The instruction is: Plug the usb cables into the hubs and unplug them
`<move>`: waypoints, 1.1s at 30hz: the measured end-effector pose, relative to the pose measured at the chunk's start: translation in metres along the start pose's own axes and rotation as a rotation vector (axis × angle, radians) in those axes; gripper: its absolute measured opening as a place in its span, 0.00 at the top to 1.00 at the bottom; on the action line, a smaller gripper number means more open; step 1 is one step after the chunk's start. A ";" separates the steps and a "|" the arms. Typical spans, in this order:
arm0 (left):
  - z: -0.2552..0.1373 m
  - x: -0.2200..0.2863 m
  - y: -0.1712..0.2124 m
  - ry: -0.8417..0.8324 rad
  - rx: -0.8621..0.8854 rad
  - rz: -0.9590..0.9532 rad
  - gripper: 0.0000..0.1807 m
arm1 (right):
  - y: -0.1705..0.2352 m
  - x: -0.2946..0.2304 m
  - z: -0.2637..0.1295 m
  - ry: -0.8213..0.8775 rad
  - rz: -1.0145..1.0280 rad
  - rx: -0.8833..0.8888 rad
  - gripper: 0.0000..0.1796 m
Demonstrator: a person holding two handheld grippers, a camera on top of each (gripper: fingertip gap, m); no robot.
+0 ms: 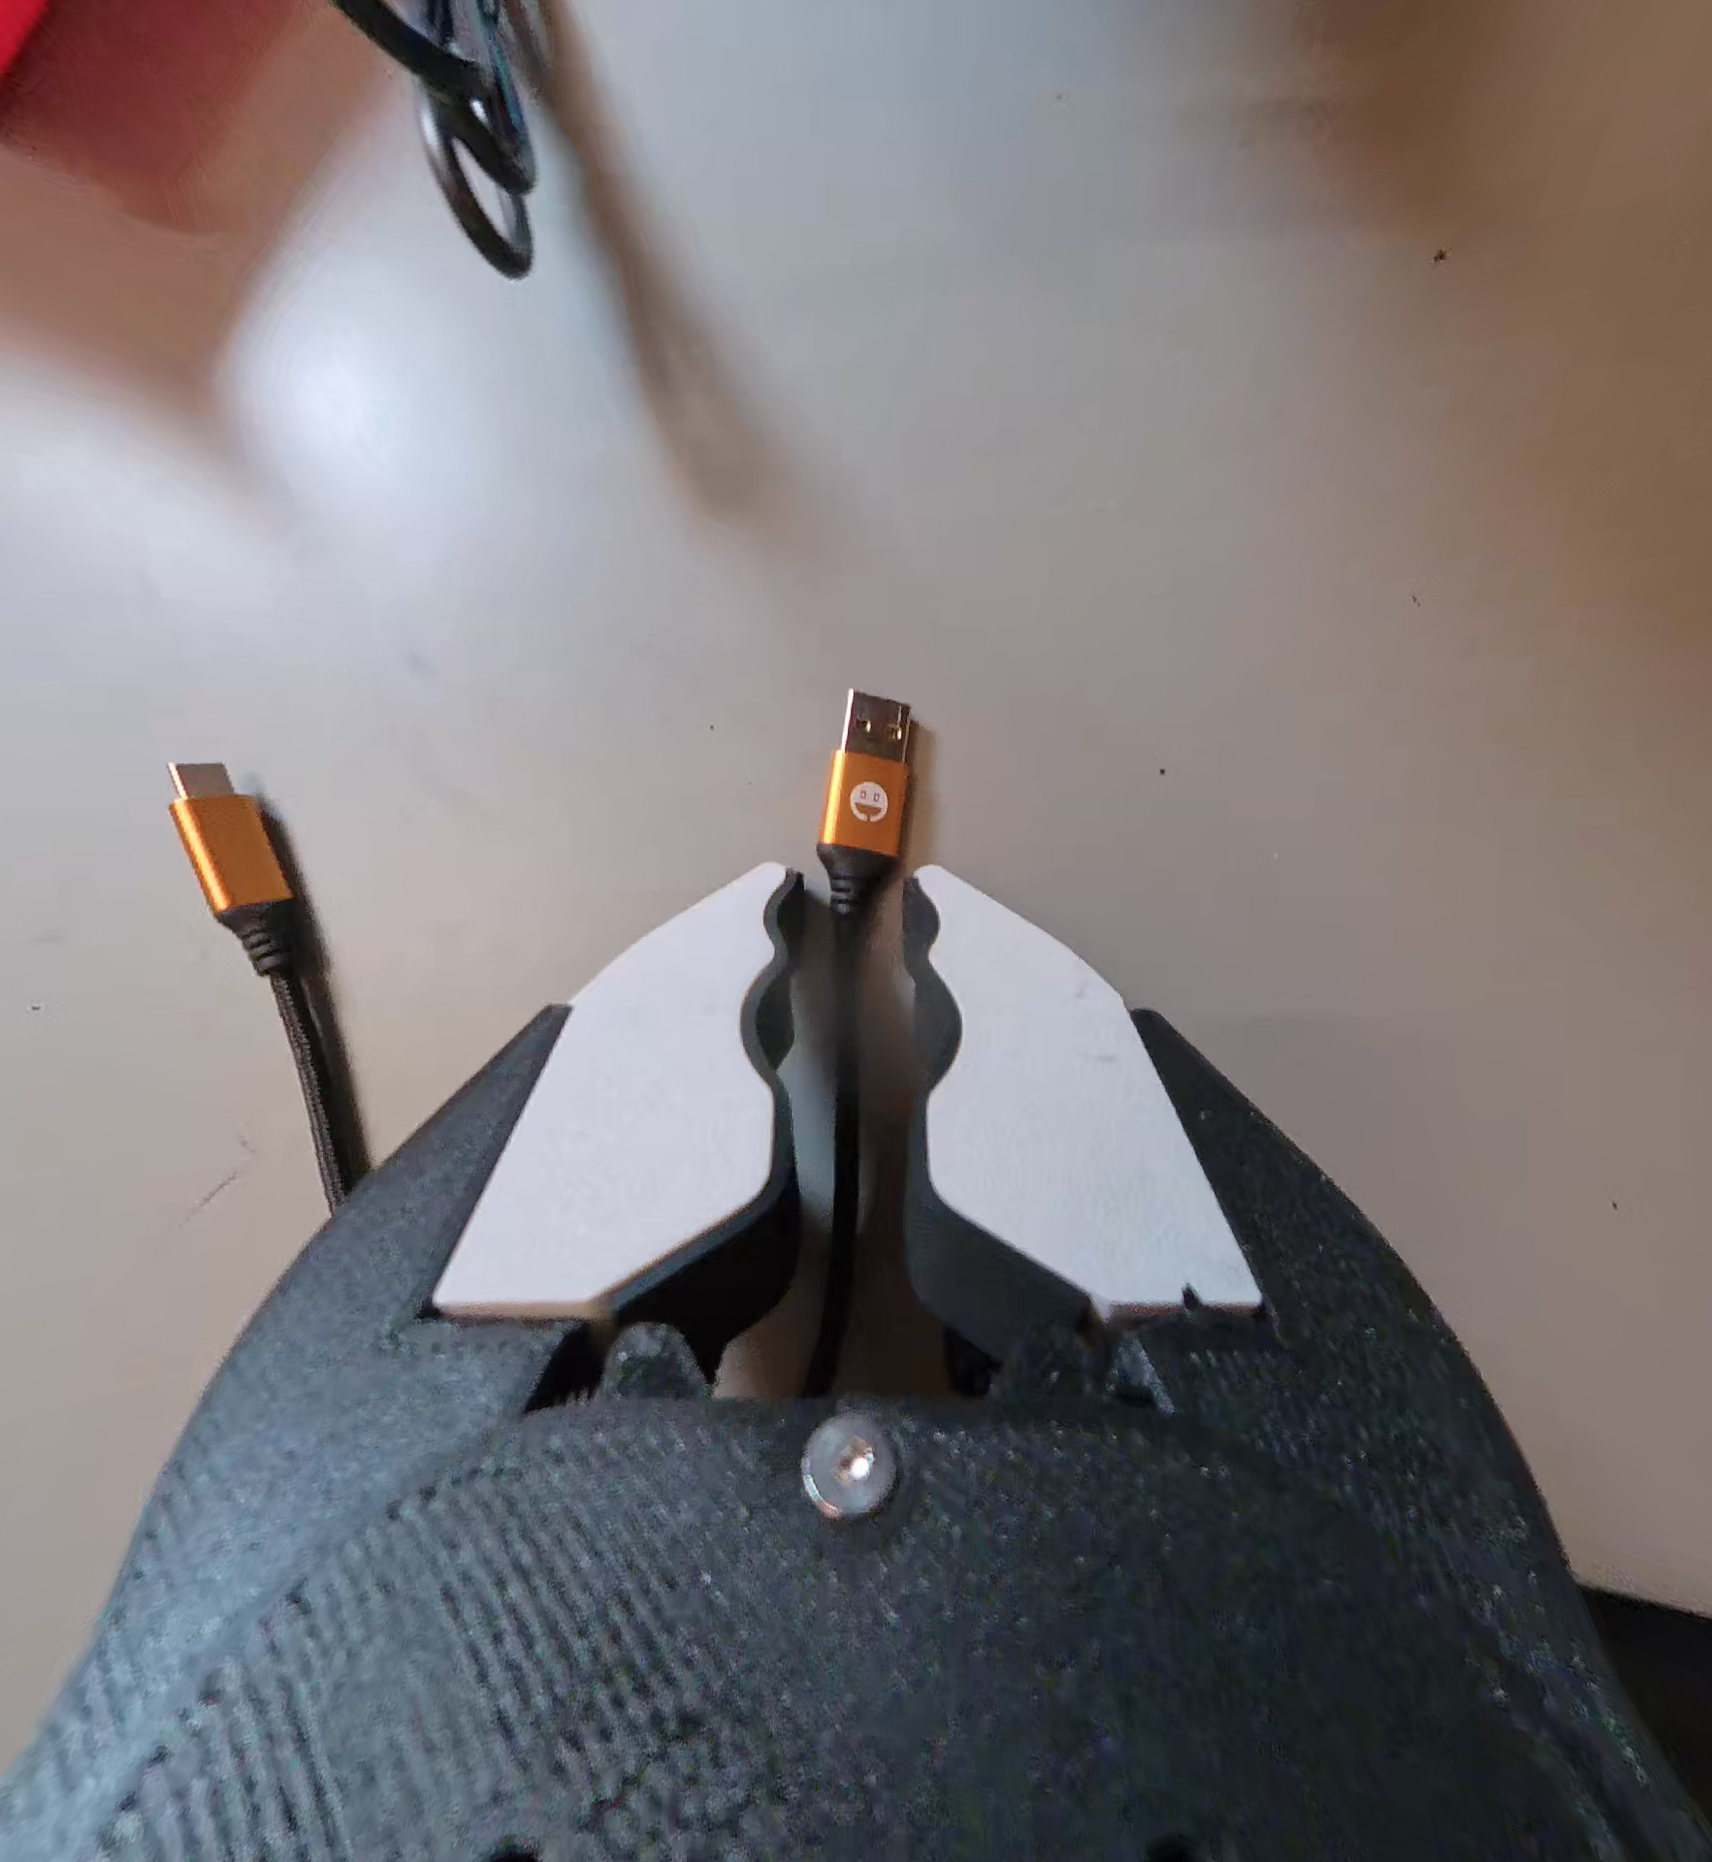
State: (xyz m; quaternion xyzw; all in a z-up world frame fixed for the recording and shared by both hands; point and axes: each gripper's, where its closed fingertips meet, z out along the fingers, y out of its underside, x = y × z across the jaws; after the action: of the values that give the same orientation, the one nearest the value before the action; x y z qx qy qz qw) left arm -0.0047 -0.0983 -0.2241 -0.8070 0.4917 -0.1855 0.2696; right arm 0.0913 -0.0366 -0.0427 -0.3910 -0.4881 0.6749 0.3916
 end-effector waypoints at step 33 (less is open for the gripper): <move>-0.071 0.032 -0.111 0.354 0.710 -0.422 0.96 | 0.017 -0.019 0.021 -0.149 0.160 0.001 0.66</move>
State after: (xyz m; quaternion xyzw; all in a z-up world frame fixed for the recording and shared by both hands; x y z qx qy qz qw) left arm 0.0461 -0.1039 -0.0986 -0.7031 0.2608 -0.5286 0.3977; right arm 0.0772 -0.0652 -0.0515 -0.3773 -0.4827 0.7316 0.2992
